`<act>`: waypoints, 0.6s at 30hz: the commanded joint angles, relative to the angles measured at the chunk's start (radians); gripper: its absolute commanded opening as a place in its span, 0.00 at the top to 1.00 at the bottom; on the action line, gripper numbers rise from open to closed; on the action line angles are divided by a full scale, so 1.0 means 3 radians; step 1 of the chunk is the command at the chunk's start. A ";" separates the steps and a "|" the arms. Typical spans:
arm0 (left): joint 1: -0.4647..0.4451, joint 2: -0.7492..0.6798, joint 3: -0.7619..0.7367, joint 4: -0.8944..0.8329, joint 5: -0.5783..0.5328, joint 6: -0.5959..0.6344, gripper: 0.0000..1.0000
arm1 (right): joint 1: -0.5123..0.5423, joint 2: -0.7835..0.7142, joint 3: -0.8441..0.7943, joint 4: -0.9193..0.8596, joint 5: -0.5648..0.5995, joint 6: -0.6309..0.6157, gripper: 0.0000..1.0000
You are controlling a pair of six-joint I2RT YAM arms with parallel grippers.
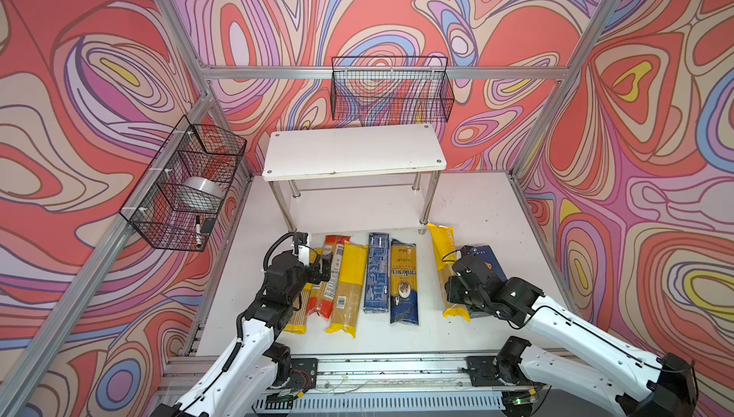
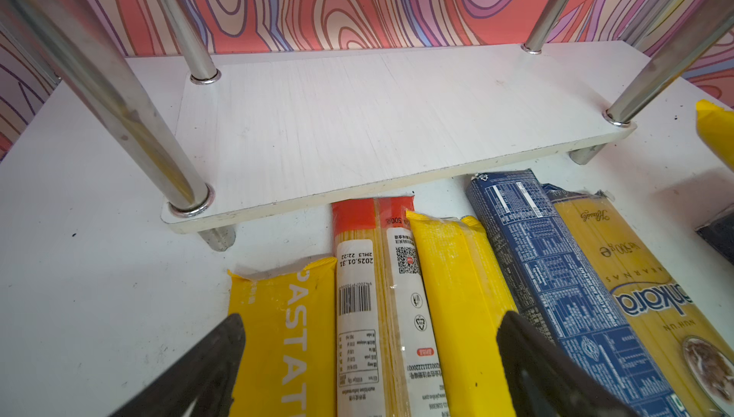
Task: Place and organize the pasta boxes and bags onto the shelf
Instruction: 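Lift the yellow PASTATIME bag upright with the right gripper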
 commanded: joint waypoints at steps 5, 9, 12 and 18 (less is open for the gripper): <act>-0.0003 0.0007 0.0024 0.0053 0.0015 0.0018 0.00 | -0.0005 -0.0363 0.0420 -0.0265 0.0465 -0.0122 1.00; -0.0003 0.0010 0.0033 0.0053 0.0012 0.0013 0.00 | -0.0005 -0.0321 0.0723 -0.0504 0.0646 -0.0228 1.00; -0.0003 0.0015 0.0033 0.0054 0.0017 0.0018 0.00 | -0.0007 -0.0282 0.0924 -0.0572 0.0733 -0.0327 1.00; -0.0003 0.0011 0.0033 0.0053 0.0017 0.0019 0.00 | -0.0005 -0.0096 0.1466 -0.0753 0.0894 -0.0541 1.00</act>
